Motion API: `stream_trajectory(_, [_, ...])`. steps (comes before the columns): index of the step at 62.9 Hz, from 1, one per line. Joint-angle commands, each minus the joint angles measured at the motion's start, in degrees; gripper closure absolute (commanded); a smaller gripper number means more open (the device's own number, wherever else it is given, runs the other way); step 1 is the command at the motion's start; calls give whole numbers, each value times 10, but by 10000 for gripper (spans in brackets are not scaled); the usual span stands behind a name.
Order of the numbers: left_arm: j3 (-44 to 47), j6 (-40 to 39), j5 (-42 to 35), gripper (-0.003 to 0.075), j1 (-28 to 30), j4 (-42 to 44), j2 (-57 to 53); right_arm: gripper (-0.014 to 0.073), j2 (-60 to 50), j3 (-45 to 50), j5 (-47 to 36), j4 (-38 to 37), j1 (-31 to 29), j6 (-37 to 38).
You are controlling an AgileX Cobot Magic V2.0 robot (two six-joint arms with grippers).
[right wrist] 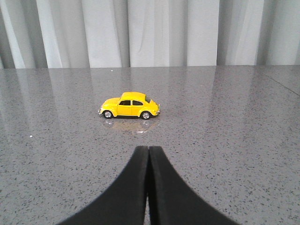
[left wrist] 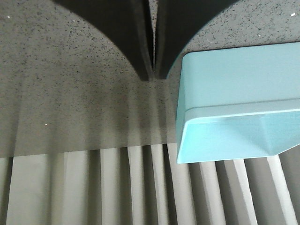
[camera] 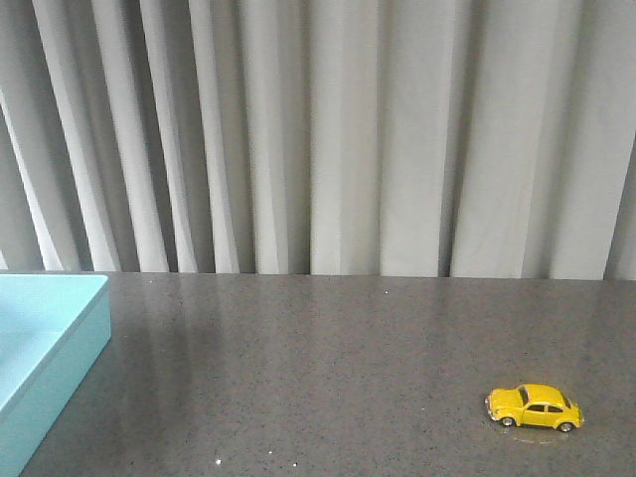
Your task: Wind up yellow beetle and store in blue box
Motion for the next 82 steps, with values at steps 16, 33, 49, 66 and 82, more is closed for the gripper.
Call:
stream_trajectory(16, [-6,-4,-46,727,2,-1,-8,598,-5,2,-46,-6,-3,-2])
stream_trajectory(33, [-6,-4,-47,727,2,-1,-8,598,-5,2,-46,-6,-3,-2])
stream_trajectory(49, [-11,-32,-75,726,2,-14,-8,598,-5,1,-64,-6,-3,-1])
stream_trajectory(66, [-113,-53,-57,726,2,-7,-4,598,8,-123,-4,34,-3,-9])
stream_trajectory(82, [-320,-39,102,726,2,75,140,598,154,-334,150,-19,-3,-12])
